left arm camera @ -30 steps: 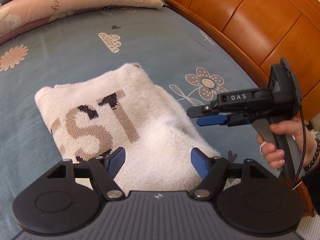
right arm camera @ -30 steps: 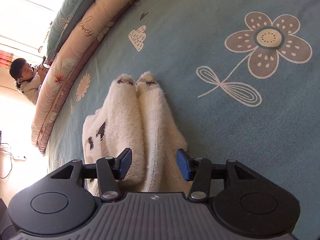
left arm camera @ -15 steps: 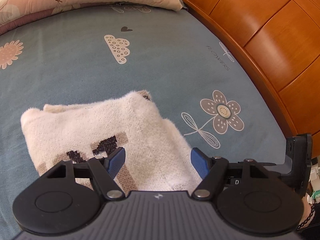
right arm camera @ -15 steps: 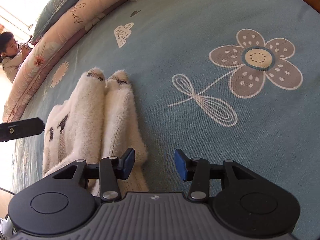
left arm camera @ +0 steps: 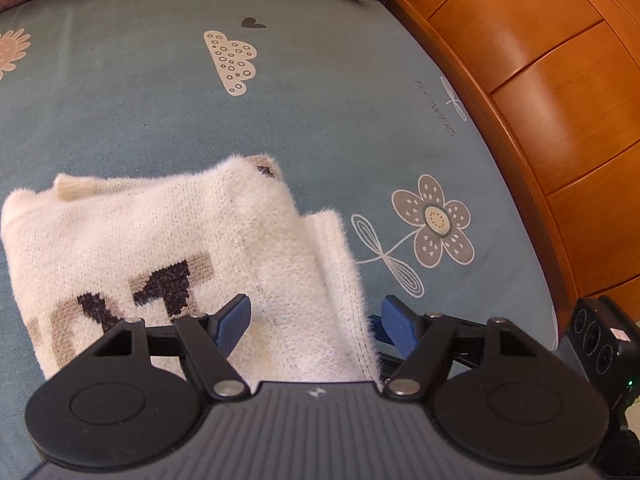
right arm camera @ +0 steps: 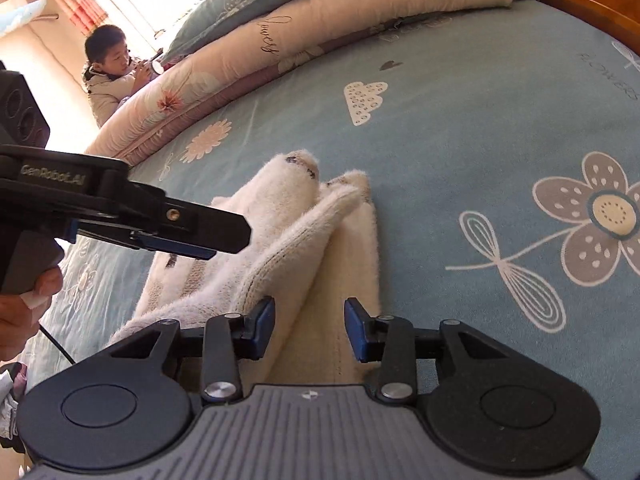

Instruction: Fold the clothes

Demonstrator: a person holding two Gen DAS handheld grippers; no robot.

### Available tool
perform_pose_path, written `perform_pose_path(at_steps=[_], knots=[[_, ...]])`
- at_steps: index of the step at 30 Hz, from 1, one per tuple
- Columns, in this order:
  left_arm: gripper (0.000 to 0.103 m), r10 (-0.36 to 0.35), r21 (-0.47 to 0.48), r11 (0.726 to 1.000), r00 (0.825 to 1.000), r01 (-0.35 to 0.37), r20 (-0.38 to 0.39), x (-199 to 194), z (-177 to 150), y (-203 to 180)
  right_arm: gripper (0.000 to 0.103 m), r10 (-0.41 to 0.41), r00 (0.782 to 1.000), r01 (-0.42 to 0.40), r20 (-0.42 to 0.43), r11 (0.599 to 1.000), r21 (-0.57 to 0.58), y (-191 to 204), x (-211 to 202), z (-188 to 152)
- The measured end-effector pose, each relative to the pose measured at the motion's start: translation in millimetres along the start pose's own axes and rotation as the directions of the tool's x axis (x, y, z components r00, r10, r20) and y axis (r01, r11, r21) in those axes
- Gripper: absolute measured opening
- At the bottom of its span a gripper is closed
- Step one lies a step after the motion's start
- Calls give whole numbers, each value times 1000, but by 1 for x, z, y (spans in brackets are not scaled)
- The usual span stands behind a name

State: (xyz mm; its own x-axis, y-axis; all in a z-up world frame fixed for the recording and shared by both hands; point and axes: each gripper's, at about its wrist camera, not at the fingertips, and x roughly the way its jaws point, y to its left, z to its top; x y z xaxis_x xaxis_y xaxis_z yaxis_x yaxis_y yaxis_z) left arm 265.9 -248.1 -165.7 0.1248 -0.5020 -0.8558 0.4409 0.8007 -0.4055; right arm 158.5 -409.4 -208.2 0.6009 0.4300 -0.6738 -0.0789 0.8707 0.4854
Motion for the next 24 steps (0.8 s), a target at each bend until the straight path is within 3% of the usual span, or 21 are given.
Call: perform_pose_path(at_steps=[7, 12, 16, 17, 18, 21, 24], knots=[[73, 47, 26, 999, 998, -46, -44, -7, 5, 11, 43, 221, 975, -223, 27, 967, 128, 9, 11, 14], [74, 97, 17, 995, 991, -96, -95, -12, 10, 29, 44, 315, 949, -315, 16, 945, 86, 41, 23, 21], [69, 136, 13, 991, 981, -136, -136, -16, 14, 44, 44, 337, 942, -336, -4, 940, 51, 58, 29, 20], [58, 146, 12, 989, 978, -146, -146, -17, 15, 47, 44, 334, 943, -333, -7, 942, 50, 59, 30, 19], [32, 150, 6, 988, 976, -151, -156, -18, 16, 51, 44, 330, 944, -329, -11, 943, 49, 61, 30, 18], [30, 140, -24, 989, 979, -145, -145, -23, 13, 56, 49, 306, 952, -305, -28, 952, 33, 62, 25, 15], [29, 200, -6, 980, 975, -201, -96, -52, 9, 54, 56, 302, 953, -302, -17, 953, 15, 59, 12, 12]])
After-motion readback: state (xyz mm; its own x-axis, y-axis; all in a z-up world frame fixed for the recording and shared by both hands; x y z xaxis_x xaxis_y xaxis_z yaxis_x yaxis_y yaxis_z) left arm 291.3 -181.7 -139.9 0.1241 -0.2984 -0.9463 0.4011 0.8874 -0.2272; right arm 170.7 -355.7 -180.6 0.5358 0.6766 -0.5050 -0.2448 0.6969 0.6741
